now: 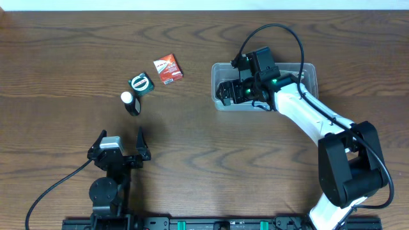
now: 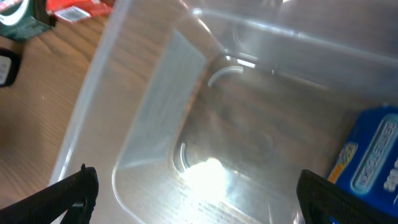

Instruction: Pack container

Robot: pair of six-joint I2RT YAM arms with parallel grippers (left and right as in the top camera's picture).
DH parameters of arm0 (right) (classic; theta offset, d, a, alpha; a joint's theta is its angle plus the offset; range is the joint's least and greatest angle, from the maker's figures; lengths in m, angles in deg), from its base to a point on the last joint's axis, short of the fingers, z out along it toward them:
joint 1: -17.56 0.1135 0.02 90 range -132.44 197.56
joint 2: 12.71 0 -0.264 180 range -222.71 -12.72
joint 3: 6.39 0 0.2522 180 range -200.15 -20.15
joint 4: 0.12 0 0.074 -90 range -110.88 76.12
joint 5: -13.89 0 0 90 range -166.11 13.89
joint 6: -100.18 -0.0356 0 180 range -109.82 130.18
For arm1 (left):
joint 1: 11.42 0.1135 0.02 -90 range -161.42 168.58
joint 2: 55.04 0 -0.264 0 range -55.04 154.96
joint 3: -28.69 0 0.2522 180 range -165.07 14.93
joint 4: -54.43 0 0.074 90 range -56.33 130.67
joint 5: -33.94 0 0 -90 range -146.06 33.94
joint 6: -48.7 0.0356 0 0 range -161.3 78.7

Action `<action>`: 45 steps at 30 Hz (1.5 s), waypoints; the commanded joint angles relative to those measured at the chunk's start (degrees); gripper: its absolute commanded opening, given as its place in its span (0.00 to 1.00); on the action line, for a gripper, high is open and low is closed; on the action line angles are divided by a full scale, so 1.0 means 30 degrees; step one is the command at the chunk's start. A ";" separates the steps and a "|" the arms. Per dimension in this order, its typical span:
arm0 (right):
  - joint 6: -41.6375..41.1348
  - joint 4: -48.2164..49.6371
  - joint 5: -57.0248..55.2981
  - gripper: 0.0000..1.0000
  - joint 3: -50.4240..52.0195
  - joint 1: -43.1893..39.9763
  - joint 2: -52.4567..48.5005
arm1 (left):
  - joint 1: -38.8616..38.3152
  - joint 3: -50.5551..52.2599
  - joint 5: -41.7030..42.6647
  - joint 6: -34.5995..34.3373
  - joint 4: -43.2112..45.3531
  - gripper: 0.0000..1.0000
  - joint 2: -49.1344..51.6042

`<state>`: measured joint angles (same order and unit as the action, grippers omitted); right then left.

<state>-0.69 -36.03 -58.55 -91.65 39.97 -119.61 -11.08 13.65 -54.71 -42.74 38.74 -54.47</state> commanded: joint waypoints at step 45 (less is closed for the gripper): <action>0.0867 -0.7912 -0.1785 0.99 -0.5136 -1.6232 0.2055 | 0.0109 0.0321 0.1610 -0.0525 0.0255 0.98 -0.0117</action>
<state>2.54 -59.55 -64.08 -106.65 -8.53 -113.92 -11.08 13.65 -54.08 -43.04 39.37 -54.47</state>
